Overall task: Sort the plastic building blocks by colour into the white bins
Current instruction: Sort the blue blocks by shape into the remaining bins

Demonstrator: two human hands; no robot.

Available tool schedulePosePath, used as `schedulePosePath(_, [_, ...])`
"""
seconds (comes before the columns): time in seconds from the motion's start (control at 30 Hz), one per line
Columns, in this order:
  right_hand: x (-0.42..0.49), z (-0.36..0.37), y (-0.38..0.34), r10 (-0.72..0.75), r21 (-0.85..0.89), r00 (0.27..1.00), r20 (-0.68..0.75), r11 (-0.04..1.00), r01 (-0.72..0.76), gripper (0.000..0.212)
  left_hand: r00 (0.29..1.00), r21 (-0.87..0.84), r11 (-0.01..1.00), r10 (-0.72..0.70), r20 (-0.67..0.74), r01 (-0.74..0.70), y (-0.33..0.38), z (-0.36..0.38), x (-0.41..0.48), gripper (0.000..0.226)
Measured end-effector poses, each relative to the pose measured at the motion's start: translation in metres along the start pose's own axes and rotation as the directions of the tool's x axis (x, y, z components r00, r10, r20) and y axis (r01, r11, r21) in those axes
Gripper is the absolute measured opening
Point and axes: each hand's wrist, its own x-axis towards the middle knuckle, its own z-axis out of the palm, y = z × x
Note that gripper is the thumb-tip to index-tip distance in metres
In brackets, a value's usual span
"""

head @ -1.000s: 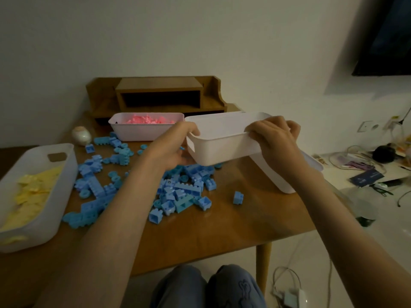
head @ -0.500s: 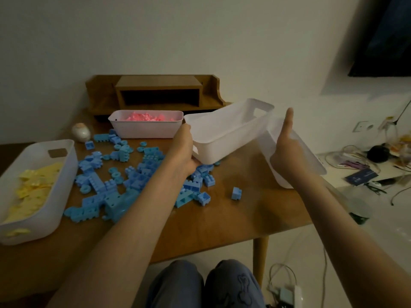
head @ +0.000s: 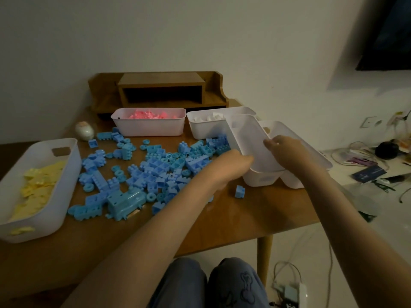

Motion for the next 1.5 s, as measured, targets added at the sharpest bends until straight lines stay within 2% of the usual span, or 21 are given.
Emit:
schedulePosePath(0.17, [-0.001,0.006,0.003,0.030,0.013,0.999,-0.032,0.999,-0.030,0.035,0.995,0.238,0.966,0.099,0.016,-0.100,-0.016,-0.008,0.003,0.021])
schedulePosePath(0.3, [0.000,0.007,0.004,0.033,0.029,0.991,-0.128,0.999,-0.030,0.024,0.991,0.366,0.922,0.137,0.007,-0.130,-0.030,-0.016,0.002,0.045])
schedulePosePath(0.63, [-0.002,0.000,0.018,0.128,0.077,0.961,-0.245,0.991,-0.112,0.023,0.985,0.345,0.923,0.174,0.021,-0.170,-0.031,-0.009,0.006,0.047])
schedulePosePath(0.8, [0.001,0.001,0.025,0.125,0.008,0.965,-0.229,0.992,-0.126,0.025,0.983,0.372,0.911,0.179,0.028,-0.176,-0.027,-0.005,0.009,0.044])
schedulePosePath(0.9, [0.004,0.002,0.025,0.105,-0.065,0.980,-0.171,0.991,-0.117,0.027,0.984,0.376,0.910,0.177,0.034,-0.177,-0.028,-0.006,0.010,0.044])
schedulePosePath(0.97, [0.006,0.001,0.023,0.094,-0.117,0.989,-0.116,0.987,-0.107,0.029,0.981,0.414,0.890,0.169,0.091,-0.192,-0.030,-0.007,0.011,0.053])
schedulePosePath(1.07, [0.009,0.002,0.021,0.068,-0.165,0.996,-0.063,0.983,-0.077,0.034,0.965,0.559,0.793,0.137,0.223,-0.242,-0.034,-0.009,0.010,0.075])
schedulePosePath(1.13, [0.008,0.004,0.020,0.049,-0.182,0.998,-0.037,0.982,-0.055,0.037,0.962,0.621,0.742,0.124,0.243,-0.253,-0.036,-0.009,0.011,0.080])
schedulePosePath(1.37, [0.004,0.009,0.014,0.010,-0.177,0.998,-0.056,0.984,-0.020,0.038,0.974,0.681,0.699,0.207,0.095,-0.215,-0.036,-0.005,0.015,0.060])
schedulePosePath(1.43, [0.003,0.009,0.013,0.023,-0.151,0.998,-0.061,0.988,-0.032,0.037,0.969,0.626,0.750,0.242,0.042,-0.214,-0.035,-0.005,0.015,0.056])
schedulePosePath(1.5, [0.001,0.009,0.011,0.028,-0.118,0.998,-0.057,0.992,-0.034,0.037,0.958,0.476,0.846,0.286,-0.024,-0.240,-0.031,-0.004,0.015,0.050])
